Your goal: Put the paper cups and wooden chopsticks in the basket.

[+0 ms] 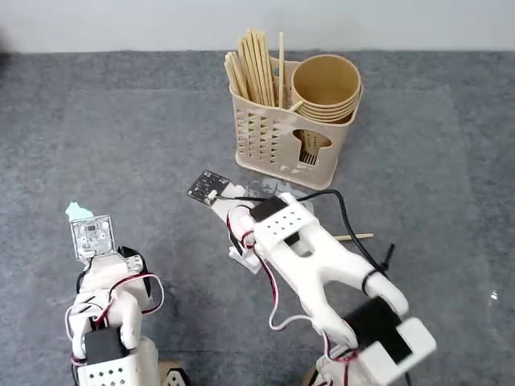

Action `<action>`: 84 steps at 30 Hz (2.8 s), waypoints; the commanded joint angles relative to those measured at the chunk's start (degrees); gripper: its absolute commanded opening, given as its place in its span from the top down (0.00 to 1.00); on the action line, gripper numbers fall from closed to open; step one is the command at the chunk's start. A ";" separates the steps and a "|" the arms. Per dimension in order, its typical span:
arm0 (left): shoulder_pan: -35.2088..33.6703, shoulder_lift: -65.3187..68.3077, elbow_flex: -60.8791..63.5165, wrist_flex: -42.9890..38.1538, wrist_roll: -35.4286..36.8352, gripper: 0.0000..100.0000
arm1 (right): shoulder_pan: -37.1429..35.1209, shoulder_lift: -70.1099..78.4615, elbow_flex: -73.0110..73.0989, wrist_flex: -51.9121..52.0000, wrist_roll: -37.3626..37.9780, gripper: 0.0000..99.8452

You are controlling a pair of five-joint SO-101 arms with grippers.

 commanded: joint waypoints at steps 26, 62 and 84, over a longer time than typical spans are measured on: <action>-0.44 -0.88 -0.48 -1.41 -0.35 0.99 | 4.88 14.64 -12.13 -0.22 7.56 0.99; -0.44 -0.88 -0.48 -1.41 -0.35 0.99 | 4.79 1.27 -88.70 8.84 0.44 0.99; -0.44 -0.88 -0.48 -1.41 -0.35 0.99 | 12.09 10.51 -84.66 -15.34 -7.65 0.99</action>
